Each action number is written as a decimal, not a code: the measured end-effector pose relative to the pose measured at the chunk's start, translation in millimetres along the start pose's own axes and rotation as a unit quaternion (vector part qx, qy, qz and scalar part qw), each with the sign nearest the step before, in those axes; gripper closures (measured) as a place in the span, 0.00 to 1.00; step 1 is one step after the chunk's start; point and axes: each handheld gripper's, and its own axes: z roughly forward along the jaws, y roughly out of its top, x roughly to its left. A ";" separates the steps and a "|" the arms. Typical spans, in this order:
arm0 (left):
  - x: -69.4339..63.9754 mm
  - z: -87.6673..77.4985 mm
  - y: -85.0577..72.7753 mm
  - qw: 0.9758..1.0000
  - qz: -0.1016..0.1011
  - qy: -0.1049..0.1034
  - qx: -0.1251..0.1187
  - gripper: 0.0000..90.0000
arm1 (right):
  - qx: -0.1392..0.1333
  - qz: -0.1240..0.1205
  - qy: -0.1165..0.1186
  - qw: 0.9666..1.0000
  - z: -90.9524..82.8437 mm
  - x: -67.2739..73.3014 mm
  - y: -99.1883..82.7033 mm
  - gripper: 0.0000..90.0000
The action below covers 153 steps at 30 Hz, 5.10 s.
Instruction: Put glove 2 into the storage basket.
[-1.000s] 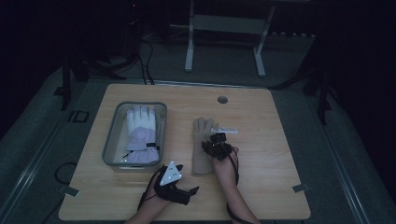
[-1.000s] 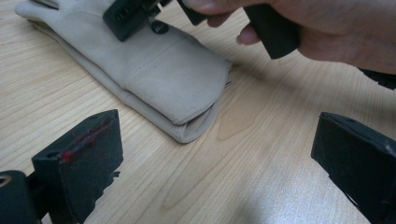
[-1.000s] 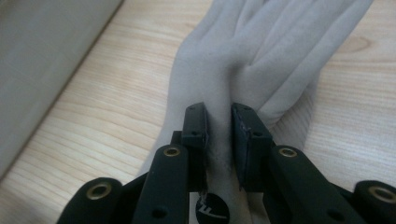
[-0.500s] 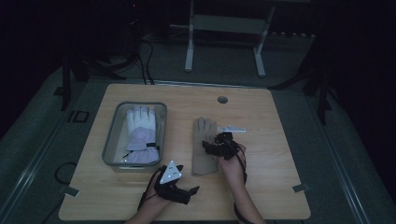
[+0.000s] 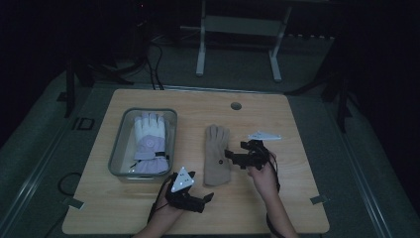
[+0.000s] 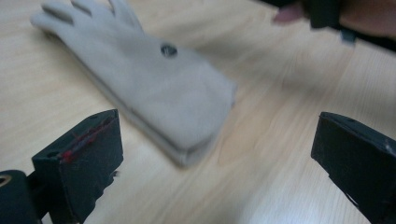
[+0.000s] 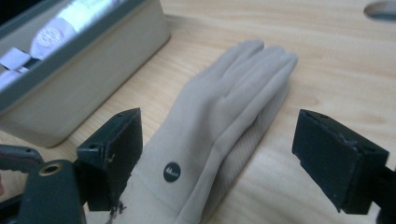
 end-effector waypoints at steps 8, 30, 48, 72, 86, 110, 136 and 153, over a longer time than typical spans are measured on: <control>0.3 11.7 23.9 0.998 -0.016 0.018 0.049 0.03 | 0.042 0.008 -0.012 0.999 9.9 -4.2 20.7 0.12; 10.8 65.4 37.1 0.983 -0.006 0.024 0.181 0.71 | 0.136 0.087 -0.026 0.987 88.2 -29.0 17.4 0.39; -3.0 63.7 36.1 0.978 0.059 0.027 0.196 0.41 | 0.144 0.070 0.000 0.987 87.3 -29.7 16.7 0.77; 5.5 50.2 30.1 0.981 0.090 0.046 0.165 0.89 | 0.131 0.091 0.016 0.987 81.1 -29.9 14.1 0.79; -1.8 18.7 49.9 0.980 0.120 0.052 0.149 0.89 | 0.086 0.094 0.056 0.990 55.4 -18.1 30.4 0.82; 7.8 -31.5 83.0 0.973 0.161 0.091 0.140 0.89 | 0.043 0.044 0.076 0.995 33.0 24.7 91.0 0.84; 33.5 -81.8 85.0 0.969 0.149 0.145 0.131 0.89 | 0.048 0.010 0.093 0.994 62.2 71.3 129.7 0.92; 61.7 -138.2 67.9 0.964 0.122 0.190 0.142 0.89 | 0.063 -0.023 0.137 0.988 111.1 133.0 153.5 0.92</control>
